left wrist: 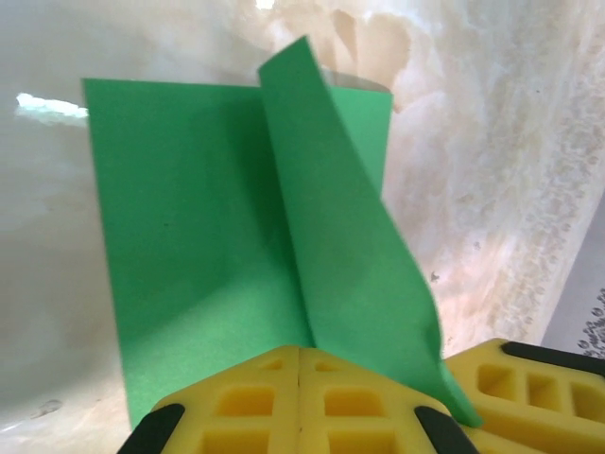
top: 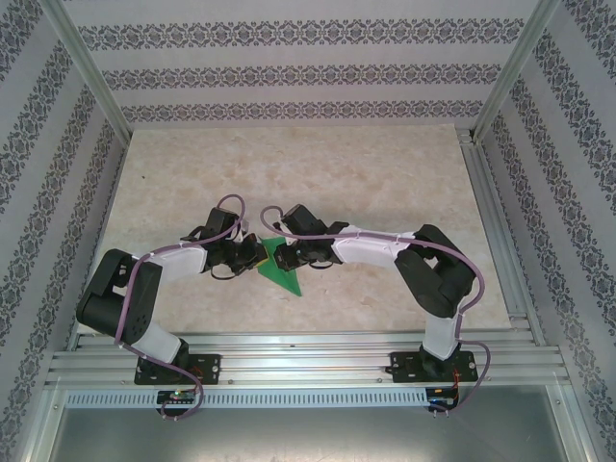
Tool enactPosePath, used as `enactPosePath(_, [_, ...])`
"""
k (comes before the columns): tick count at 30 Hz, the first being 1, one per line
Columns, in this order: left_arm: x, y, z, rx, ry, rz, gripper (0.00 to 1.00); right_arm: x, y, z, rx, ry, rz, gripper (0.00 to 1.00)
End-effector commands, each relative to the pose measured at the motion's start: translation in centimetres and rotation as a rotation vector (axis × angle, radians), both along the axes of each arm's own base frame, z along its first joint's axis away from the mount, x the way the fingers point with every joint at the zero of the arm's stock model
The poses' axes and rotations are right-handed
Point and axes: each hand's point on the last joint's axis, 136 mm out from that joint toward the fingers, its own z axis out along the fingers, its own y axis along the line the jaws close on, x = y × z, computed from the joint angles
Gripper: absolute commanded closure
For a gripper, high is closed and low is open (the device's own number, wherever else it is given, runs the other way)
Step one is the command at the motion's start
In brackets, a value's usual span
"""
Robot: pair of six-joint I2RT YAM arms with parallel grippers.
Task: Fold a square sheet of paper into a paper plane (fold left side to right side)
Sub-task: Fourth fold the wing at the center of the table.
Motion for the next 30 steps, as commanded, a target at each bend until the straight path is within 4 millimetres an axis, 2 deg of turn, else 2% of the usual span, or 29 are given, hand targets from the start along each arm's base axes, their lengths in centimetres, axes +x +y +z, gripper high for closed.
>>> enactPosePath(1, [-0.2, 0.3, -0.6, 0.053, 0.003, -0.017, 0.95, 0.7, 0.5, 0.5, 0.016, -0.009, 0.020, 0.81])
enactPosePath(18, [-0.6, 0.3, -3.7, 0.073, 0.065, -0.022, 0.98, 1.4, 1.5, 2.7, 0.071, -0.011, 0.034, 0.76])
enactPosePath(27, [-0.9, 0.7, -4.3, 0.097, 0.078, -0.021, 0.99, 1.5, 0.7, 2.9, 0.059, -0.011, 0.025, 0.82])
enactPosePath(30, [-1.0, 0.8, -4.3, 0.105, 0.079, -0.022, 0.99, 1.3, 0.5, 3.2, 0.059, -0.009, 0.031, 0.88])
